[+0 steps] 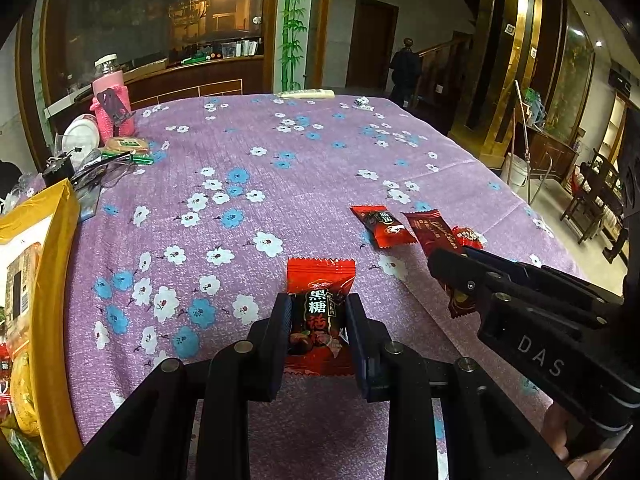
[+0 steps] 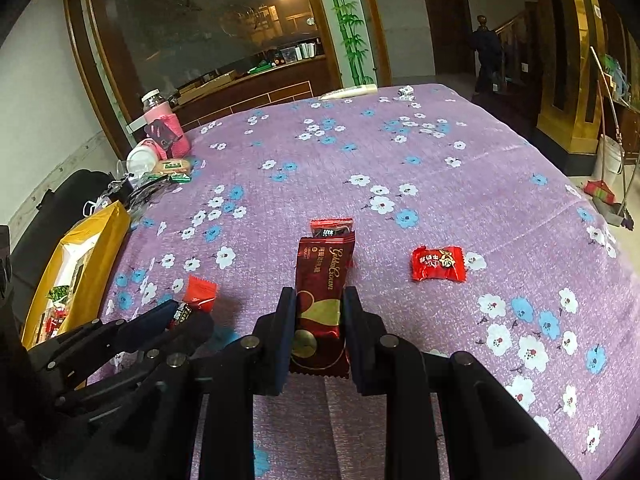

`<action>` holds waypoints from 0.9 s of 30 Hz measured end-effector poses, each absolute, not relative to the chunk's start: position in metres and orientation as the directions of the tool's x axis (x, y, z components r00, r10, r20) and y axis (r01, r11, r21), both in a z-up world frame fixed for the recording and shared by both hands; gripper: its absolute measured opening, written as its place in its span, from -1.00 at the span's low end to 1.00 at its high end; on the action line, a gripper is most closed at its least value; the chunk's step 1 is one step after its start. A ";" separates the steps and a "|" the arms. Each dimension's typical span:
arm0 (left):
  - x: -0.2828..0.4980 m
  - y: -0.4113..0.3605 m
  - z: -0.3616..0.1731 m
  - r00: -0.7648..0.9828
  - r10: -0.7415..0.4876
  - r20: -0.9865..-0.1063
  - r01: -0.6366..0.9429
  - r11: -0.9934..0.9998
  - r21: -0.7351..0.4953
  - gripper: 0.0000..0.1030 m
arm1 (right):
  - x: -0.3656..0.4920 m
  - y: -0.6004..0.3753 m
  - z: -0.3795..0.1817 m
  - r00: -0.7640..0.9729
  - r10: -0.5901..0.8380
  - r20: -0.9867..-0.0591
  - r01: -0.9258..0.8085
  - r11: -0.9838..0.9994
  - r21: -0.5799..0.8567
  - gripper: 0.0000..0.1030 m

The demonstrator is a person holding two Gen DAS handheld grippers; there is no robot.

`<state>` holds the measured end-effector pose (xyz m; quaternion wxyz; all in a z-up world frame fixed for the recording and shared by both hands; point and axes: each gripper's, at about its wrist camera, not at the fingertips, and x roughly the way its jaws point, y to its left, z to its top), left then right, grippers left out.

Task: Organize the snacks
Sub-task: 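Lift both held snacks and carry them toward the white tray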

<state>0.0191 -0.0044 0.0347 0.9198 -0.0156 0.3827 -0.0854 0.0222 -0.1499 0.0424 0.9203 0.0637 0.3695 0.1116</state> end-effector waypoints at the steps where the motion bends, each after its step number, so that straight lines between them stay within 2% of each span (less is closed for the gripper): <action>1: 0.019 -0.004 0.035 0.695 -0.165 -0.700 0.141 0.986 -0.092 -0.47 | 0.022 -0.150 0.043 0.704 0.252 -0.664 -0.158 0.967 0.199 -0.57; 27: -0.013 0.020 0.066 0.749 -0.108 -0.654 0.080 0.994 -0.072 -0.46 | 0.014 -0.152 0.050 0.735 0.263 -0.625 -0.169 0.964 0.208 -0.57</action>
